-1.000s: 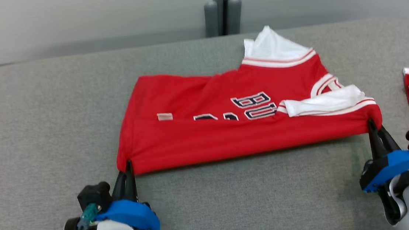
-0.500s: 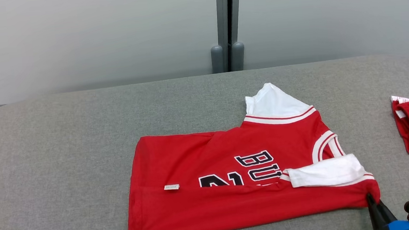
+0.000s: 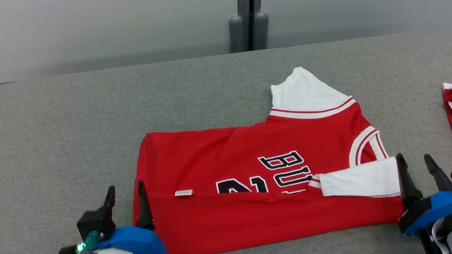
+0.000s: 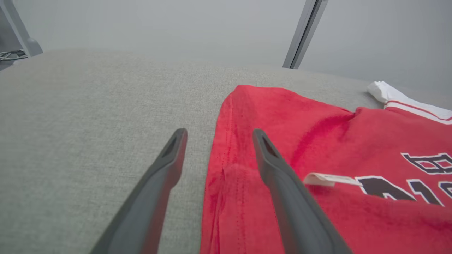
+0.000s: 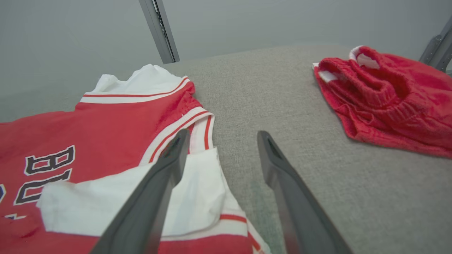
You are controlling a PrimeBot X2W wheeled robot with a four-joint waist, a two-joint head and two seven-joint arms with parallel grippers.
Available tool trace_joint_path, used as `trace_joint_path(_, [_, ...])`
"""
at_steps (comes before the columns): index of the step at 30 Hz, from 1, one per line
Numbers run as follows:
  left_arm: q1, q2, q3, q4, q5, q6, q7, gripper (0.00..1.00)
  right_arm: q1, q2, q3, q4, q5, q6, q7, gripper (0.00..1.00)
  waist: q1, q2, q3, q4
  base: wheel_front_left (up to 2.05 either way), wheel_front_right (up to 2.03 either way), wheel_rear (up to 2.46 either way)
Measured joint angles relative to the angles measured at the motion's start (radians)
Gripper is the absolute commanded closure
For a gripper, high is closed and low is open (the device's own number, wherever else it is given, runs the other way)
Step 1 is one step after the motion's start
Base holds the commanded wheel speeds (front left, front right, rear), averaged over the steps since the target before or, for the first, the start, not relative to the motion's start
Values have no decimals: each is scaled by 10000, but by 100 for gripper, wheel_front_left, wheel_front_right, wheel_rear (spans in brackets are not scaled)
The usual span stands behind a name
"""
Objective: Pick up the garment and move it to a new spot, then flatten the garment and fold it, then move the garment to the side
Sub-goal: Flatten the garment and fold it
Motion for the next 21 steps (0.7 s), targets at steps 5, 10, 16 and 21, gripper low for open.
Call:
trace_joint_path(5, [-1868,314,163,1310,17,-165,33,0,-749,-90,518,-73,-69,0,0,0,0,2,563,-193,0,0,0])
trace_joint_path(10, [-3344,566,182,2591,40,-267,134,0,-1231,-144,947,-113,29,0,0,0,2,3,1142,-437,0,0,0])
trace_joint_path(16, [-4149,639,23,3810,104,-412,100,0,-1532,-234,1269,-165,284,0,0,0,1,3,1603,-721,0,0,0])
trace_joint_path(21, [-4615,550,-40,4399,125,-428,42,0,-1931,-485,1369,-245,374,0,0,0,0,3,1861,-803,0,0,0])
